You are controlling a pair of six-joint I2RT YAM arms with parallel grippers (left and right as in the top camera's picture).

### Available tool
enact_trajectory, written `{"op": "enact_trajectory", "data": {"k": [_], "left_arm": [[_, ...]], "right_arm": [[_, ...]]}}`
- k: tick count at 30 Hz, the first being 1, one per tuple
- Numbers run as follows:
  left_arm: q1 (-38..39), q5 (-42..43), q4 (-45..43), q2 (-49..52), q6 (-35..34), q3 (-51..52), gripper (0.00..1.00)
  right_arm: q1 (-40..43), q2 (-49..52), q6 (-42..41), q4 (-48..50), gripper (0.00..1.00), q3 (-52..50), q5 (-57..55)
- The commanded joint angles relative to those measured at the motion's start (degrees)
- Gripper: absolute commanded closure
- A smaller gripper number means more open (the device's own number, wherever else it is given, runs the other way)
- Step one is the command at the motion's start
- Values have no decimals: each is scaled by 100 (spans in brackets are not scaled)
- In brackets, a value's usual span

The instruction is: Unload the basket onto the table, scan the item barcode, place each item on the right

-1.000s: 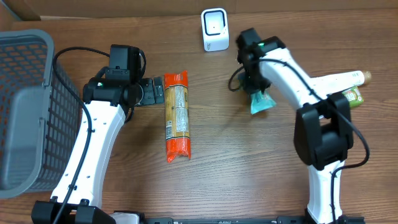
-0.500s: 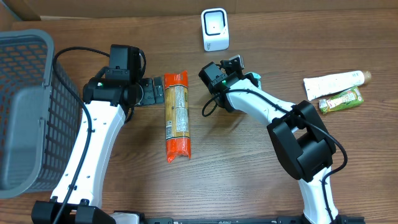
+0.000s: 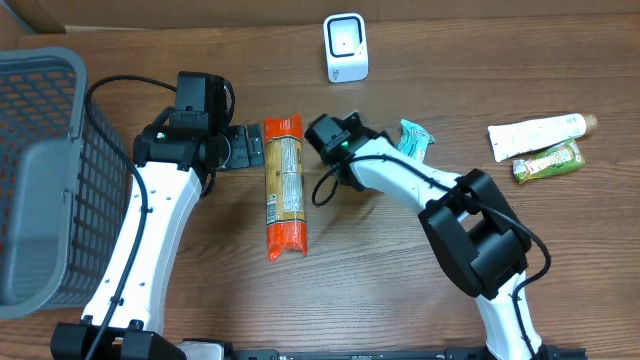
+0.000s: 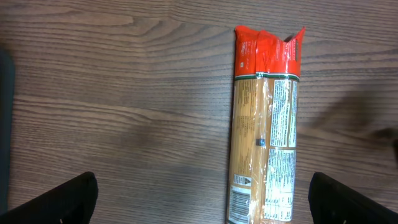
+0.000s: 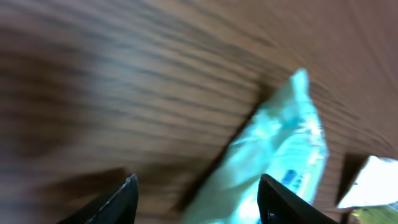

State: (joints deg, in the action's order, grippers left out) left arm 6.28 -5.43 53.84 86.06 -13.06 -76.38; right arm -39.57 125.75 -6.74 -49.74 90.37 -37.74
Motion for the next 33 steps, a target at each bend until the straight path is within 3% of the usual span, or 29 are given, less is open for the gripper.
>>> {"op": "enact_trajectory", "data": {"k": [1,8,12,16,24,33], "left_arm": [[11,-52,-11,9,129,-26,0],[11,-55,-11,9,129,-26,1],[11,-55,-11,9,129,-26,0],[11,-52,-11,9,129,-26,0],[11,-52,-11,9,129,-26,0],[11,-52,-11,9,129,-26,0]], "right_arm": [[-11,-201,-236,-61,38,70,190],[413,-254,-544,-514,34,564,188],[872,-256,-1344,-813,32,686,352],[1683,-264,-1996,-859,32,688,1941],[3058,-260,-1593,-592,38,638,4970],[3696,-260,-1379,-999,39,636,5270]]}}
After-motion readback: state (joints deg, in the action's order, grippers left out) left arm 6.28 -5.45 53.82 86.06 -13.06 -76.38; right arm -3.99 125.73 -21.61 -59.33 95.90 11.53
